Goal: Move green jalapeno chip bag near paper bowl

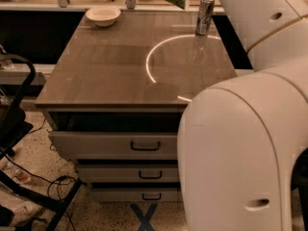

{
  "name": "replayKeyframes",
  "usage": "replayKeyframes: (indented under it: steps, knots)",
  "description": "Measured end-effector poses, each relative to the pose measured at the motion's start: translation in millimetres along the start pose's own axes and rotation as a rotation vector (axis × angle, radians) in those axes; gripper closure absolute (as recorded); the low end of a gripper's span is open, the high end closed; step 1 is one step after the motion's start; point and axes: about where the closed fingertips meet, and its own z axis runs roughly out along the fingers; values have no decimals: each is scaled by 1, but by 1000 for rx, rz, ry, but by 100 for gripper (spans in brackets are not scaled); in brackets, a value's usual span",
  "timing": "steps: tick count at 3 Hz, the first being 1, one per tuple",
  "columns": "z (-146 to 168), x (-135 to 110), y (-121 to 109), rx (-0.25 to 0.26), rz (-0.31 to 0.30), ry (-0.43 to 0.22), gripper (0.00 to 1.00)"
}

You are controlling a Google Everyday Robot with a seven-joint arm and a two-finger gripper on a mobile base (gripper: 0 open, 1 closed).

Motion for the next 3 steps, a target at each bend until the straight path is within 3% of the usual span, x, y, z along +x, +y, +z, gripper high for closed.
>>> replayKeyframes:
  steps: [1,3]
  knots:
    - [32,-15,-8,61,40,12,100]
    - [129,-38,-25,181,88,-22,100]
